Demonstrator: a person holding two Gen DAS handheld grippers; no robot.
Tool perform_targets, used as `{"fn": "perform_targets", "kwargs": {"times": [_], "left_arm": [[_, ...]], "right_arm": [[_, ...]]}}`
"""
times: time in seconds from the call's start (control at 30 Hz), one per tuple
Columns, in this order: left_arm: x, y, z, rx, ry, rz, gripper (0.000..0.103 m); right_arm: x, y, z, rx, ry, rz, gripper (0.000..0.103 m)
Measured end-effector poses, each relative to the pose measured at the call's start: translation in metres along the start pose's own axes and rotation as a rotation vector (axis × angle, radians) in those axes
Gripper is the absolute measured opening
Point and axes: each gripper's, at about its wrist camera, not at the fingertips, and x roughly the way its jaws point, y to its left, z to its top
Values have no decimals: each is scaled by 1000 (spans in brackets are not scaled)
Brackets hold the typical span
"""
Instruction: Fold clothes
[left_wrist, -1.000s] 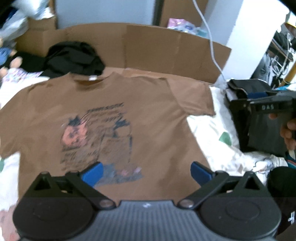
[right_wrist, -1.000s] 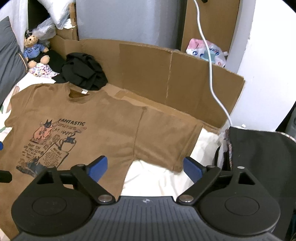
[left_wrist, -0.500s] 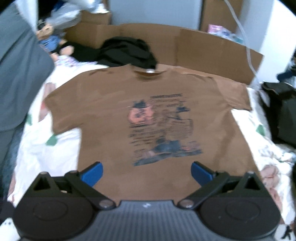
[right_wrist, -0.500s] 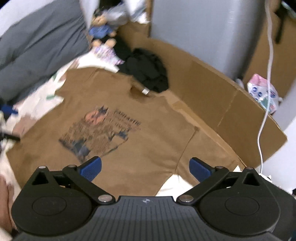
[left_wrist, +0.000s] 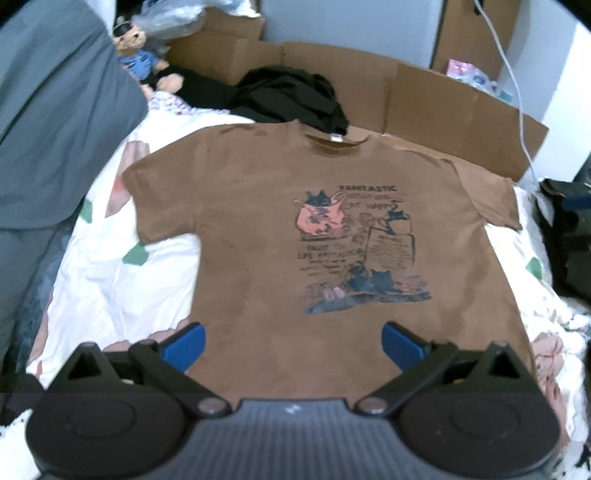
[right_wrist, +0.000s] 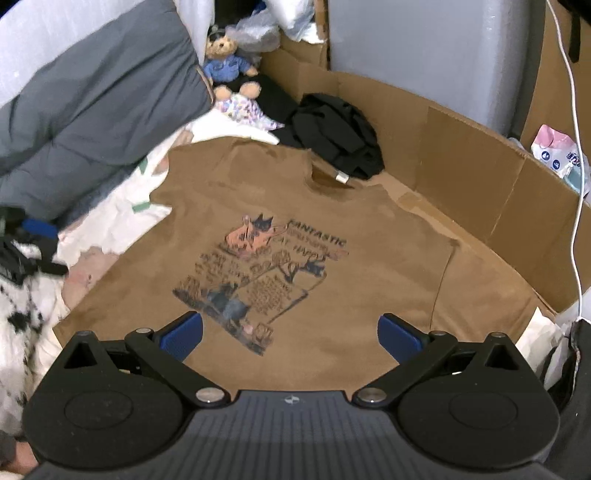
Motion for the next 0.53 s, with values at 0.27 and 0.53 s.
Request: {"fn": "perform_targets", "kwargs": {"times": [0.27,0.53], "left_arm": [[31,26,-24,-7,70,61,103],[40,40,-48,19,91,90,103]], "right_arm": [[26,34,-34,-17,25,2,103],[48,64,-66,-1,57,-7,103]]}}
